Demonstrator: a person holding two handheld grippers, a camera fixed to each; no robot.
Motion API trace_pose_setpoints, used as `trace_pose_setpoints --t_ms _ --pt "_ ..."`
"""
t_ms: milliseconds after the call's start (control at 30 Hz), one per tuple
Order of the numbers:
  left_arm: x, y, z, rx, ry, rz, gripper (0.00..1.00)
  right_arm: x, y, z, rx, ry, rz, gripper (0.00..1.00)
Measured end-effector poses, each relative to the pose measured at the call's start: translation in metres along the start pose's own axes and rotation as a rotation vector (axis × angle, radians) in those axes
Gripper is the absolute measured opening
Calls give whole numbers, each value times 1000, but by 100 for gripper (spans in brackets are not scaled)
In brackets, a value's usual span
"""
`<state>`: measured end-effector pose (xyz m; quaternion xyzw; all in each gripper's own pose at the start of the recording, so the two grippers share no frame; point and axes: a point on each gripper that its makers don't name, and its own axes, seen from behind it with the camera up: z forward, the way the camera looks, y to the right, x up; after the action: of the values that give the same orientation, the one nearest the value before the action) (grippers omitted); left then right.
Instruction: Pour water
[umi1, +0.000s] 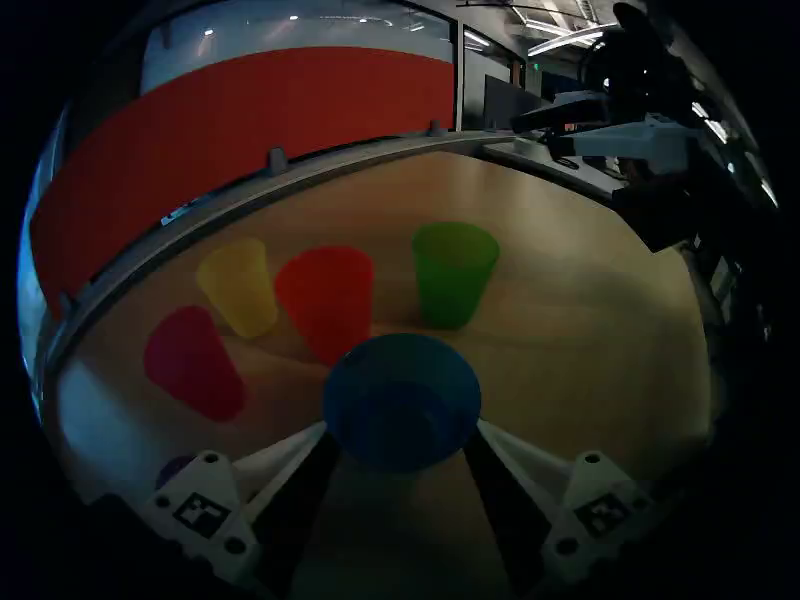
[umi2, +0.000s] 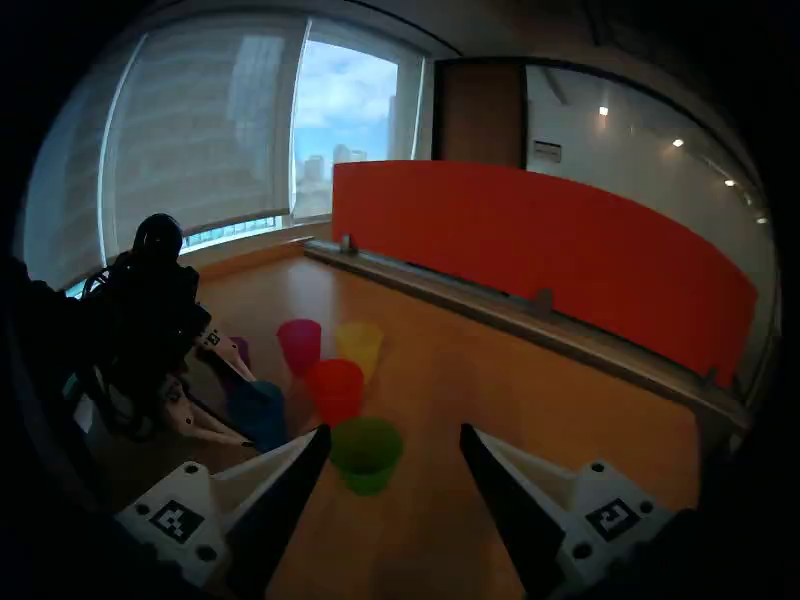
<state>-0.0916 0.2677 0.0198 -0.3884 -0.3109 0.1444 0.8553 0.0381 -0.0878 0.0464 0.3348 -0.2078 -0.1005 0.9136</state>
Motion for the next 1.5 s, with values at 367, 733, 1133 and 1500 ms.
trace_pose_setpoints --t_ms 367,733,1133,1500 --pt "0 2 -8 -15 0 -12 81 -3 -1 1 2 -6 3 100" --pt "25 6 -33 -9 92 8 81 -5 -5 4 9 -8 7 100" --pt "52 -1 -66 37 203 6 81 -7 -11 7 15 -16 5 100" --pt "79 -10 -101 80 311 12 81 -19 -14 15 19 -38 18 100"
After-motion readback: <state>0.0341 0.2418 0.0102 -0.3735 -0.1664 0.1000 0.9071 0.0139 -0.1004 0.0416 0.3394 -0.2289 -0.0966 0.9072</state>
